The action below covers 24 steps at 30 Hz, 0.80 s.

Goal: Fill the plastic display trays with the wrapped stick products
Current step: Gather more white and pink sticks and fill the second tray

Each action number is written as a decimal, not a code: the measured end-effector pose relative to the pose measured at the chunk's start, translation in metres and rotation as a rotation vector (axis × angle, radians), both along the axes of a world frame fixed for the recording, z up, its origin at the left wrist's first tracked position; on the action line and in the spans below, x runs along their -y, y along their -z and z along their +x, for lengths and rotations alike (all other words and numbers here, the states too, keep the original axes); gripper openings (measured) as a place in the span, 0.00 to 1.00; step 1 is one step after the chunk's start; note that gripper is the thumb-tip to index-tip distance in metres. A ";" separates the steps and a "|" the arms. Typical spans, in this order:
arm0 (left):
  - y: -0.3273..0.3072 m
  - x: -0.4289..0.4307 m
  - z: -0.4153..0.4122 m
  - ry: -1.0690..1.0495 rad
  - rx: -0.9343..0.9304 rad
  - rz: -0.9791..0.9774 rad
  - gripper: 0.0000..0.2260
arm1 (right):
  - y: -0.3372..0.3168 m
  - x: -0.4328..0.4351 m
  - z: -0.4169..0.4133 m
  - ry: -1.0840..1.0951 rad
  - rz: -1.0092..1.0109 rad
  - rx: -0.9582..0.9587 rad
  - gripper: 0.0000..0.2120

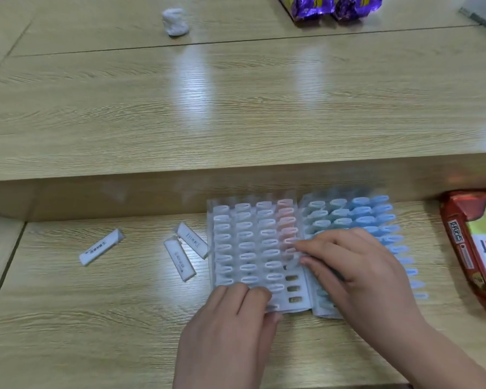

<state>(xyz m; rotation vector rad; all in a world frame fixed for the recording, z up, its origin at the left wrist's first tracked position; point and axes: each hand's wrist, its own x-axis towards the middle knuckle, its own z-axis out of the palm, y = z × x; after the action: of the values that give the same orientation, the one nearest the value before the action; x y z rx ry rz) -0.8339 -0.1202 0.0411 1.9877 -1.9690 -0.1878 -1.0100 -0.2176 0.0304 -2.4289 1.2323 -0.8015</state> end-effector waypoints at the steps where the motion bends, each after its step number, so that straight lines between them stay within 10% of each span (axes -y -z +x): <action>1: -0.001 0.000 0.000 0.000 -0.006 -0.010 0.13 | 0.001 0.001 0.001 -0.001 -0.014 0.003 0.11; 24: 0.019 -0.003 -0.003 -0.070 -0.071 -0.163 0.10 | 0.007 0.001 0.003 -0.026 -0.004 0.105 0.02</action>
<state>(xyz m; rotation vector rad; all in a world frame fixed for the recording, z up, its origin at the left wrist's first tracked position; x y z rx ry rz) -0.8370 -0.1168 0.0221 1.9149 -1.8074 -0.0778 -1.0072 -0.2186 0.0237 -2.3681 1.1585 -0.9118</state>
